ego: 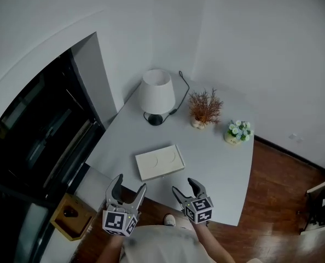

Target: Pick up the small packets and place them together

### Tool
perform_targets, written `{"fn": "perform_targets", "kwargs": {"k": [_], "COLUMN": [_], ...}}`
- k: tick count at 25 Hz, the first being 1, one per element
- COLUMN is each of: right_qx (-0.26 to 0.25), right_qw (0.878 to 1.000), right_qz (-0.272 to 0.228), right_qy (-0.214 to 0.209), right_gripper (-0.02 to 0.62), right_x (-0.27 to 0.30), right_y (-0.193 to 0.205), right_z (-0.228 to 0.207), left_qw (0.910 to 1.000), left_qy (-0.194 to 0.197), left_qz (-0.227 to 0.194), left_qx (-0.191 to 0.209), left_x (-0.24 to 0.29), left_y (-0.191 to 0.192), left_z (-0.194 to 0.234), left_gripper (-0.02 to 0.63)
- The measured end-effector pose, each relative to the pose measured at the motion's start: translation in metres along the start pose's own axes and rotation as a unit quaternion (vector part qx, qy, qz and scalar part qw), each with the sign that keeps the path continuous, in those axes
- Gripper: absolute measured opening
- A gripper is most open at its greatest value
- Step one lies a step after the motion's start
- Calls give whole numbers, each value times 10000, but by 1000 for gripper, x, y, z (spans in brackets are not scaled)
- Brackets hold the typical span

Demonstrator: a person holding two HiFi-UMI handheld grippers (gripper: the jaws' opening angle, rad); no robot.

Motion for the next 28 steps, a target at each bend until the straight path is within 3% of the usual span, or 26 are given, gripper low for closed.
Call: {"fn": "perform_targets", "kwargs": {"k": [8, 16, 17, 18, 19, 24, 25, 28], "right_qx": [-55, 90, 98, 86, 70, 373, 455, 548], "right_qw": [9923, 9675, 9658, 9648, 9636, 9631, 9635, 9628], "right_qz": [1240, 2460, 2517, 2555, 2597, 2562, 2533, 2537], "right_qy": [54, 581, 608, 619, 630, 738, 740, 751], "right_gripper": [316, 314, 305, 194, 167, 163, 76, 69], "right_x": [89, 146, 148, 150, 153, 162, 162, 160], "right_y": [55, 90, 91, 91, 91, 92, 92, 93], "right_z": [10, -1, -3, -4, -5, -8, -8, -5], "left_qw": [9996, 9997, 9997, 9998, 9998, 9998, 9997, 9995], "left_qy": [252, 220, 196, 171, 154, 182, 193, 213], "left_qz": [35, 97, 114, 124, 131, 114, 127, 231], "left_qx": [118, 61, 43, 20, 5, 4, -2, -40], "left_x": [3, -15, -18, -20, -21, -25, -25, -27], "left_y": [-8, -9, -9, -8, -8, -13, -13, -8], "left_z": [48, 79, 81, 84, 86, 92, 93, 95], "left_gripper": [344, 342, 342, 343, 343, 342, 342, 342]}}
Point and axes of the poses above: the fingertips, and each gripper's own axes: x forward along the fingers, z to its left, y out of its underside, the point moved 9 cm from there along -x, backward along the fingers, and after that the axes turned 4 degrees about -z, right-handed, at the moved point
